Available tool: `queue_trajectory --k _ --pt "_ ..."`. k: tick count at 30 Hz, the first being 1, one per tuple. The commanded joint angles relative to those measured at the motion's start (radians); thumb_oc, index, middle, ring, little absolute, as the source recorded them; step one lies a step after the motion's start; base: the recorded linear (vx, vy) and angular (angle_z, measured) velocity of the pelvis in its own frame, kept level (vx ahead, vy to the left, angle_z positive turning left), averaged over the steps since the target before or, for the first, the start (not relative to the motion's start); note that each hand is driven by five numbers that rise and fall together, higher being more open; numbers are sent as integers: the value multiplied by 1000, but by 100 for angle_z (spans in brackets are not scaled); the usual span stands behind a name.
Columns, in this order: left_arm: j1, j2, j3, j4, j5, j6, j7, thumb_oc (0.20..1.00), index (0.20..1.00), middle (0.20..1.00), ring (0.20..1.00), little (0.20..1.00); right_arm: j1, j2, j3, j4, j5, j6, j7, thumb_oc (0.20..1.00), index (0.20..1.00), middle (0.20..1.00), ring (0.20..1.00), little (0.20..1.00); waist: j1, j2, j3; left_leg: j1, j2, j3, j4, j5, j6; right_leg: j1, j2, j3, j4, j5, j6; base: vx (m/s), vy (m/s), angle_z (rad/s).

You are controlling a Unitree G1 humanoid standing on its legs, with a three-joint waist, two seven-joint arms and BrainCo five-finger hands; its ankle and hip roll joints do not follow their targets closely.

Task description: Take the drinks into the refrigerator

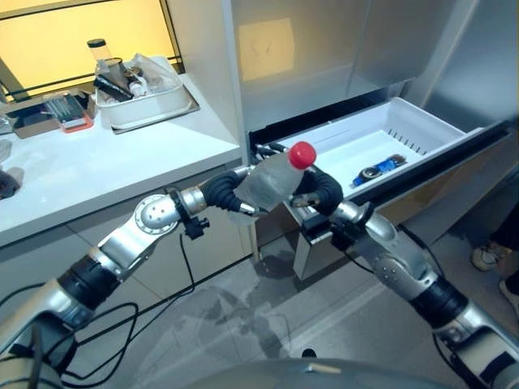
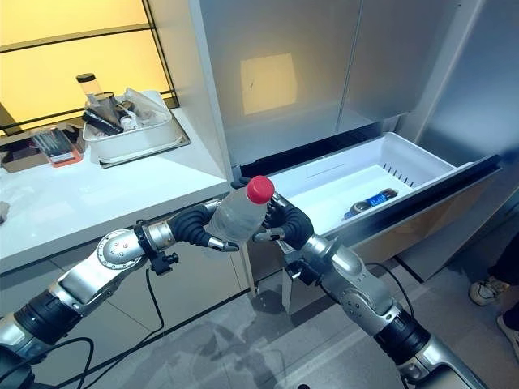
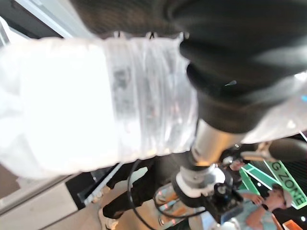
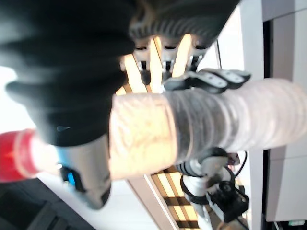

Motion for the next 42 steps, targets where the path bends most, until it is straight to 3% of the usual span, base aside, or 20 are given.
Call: queue_trajectory --k 1,15,39,40,41,42 --pt "-224 -63 -21 23 -32 -45 46 200 200 200 200 200 -185 165 104 -96 -6 -51 66 1000 1000 1000 1000 1000 -11 -61 3 22 -72 -70 36 -82 72 53 -18 -38 97 -146 34 6 2 10" --pt "-255 -112 -46 23 -19 -39 48 200 200 200 200 200 -259 206 126 16 -24 -41 52 1000 1000 1000 1000 1000 14 -68 3 14 -79 -98 30 -74 74 63 -29 -75 95 -145 35 -5 11 9" --pt "-312 -216 -79 48 14 -40 82 200 200 200 200 200 -287 258 223 67 -32 -2 85 1000 1000 1000 1000 1000 15 -65 6 10 -81 -100 31 -74 78 65 -33 -75 91 -145 38 0 4 2" --pt "-312 -227 -80 47 17 -40 84 200 200 200 200 200 -287 262 227 72 -33 -3 86 736 736 736 736 736 14 -64 5 12 -81 -99 32 -75 79 66 -33 -76 91 -146 38 0 0 0" --pt "-311 -231 -79 46 18 -40 87 200 200 200 200 200 -287 262 228 75 -34 -3 86 523 523 523 523 523 13 -64 5 12 -81 -98 32 -76 79 67 -34 -74 90 -146 39 0 0 0" --pt "-311 -237 -80 47 18 -40 87 200 200 200 200 200 -288 263 231 73 -33 -1 89 200 200 200 200 200 12 -63 4 13 -81 -98 32 -76 79 67 -33 -73 90 -146 39 0 0 0"
